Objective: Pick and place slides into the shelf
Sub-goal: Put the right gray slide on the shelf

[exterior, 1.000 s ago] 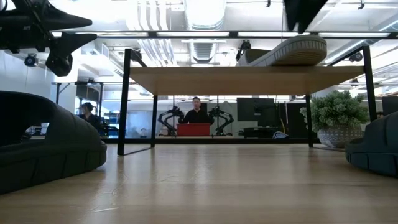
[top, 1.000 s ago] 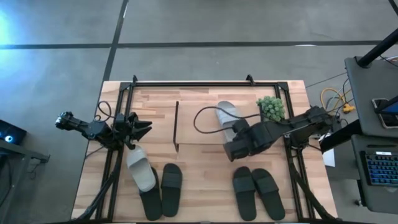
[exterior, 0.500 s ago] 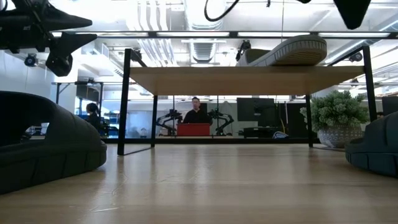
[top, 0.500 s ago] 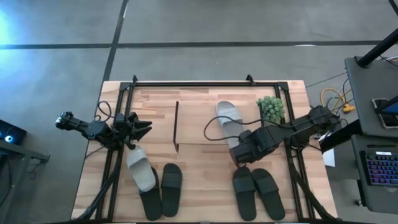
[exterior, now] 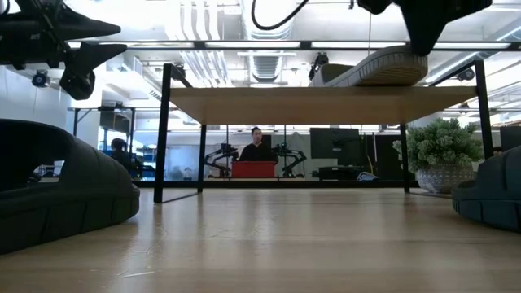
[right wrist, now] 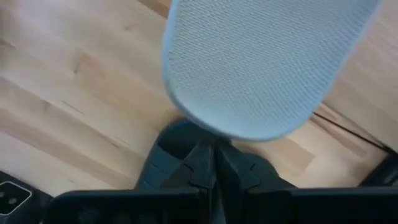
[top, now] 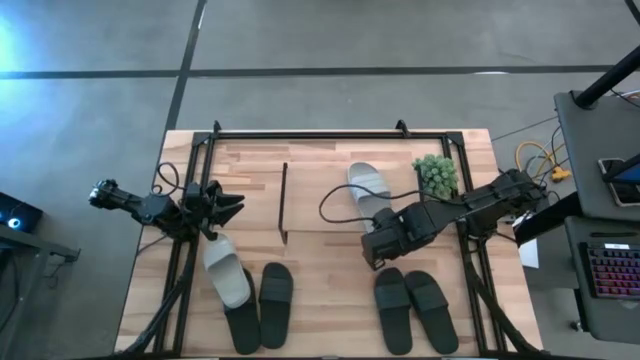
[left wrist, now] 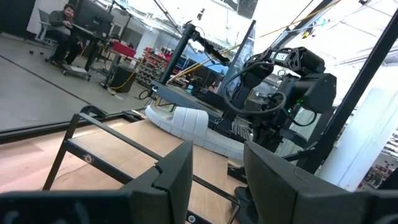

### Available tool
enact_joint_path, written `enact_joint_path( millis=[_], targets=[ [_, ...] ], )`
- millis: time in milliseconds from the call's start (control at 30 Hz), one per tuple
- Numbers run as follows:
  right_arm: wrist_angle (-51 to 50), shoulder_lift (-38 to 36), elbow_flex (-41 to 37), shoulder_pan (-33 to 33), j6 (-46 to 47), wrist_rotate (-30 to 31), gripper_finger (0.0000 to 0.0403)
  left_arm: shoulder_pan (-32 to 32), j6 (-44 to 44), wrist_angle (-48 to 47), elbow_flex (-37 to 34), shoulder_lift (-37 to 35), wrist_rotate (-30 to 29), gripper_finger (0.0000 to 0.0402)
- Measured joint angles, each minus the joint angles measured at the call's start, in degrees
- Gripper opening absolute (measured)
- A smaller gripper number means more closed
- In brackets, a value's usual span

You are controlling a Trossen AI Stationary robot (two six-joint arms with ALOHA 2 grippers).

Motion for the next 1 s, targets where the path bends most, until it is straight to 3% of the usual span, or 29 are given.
enact_joint_path(
  millis=[333, 1000],
  targets=[
    [2.4, 0.0, -1.9, -1.7, -3.7, 3.0, 0.0009, 0.0, 0.0, 0.0, 0.0, 0.0, 0.0, 0.0128],
    [11.3, 0.0, -1.9, -2.5, -12.2, 2.0, 0.0009, 0.0, 0.0, 0.0, 0.0, 0.0, 0.0, 0.0128]
  ],
)
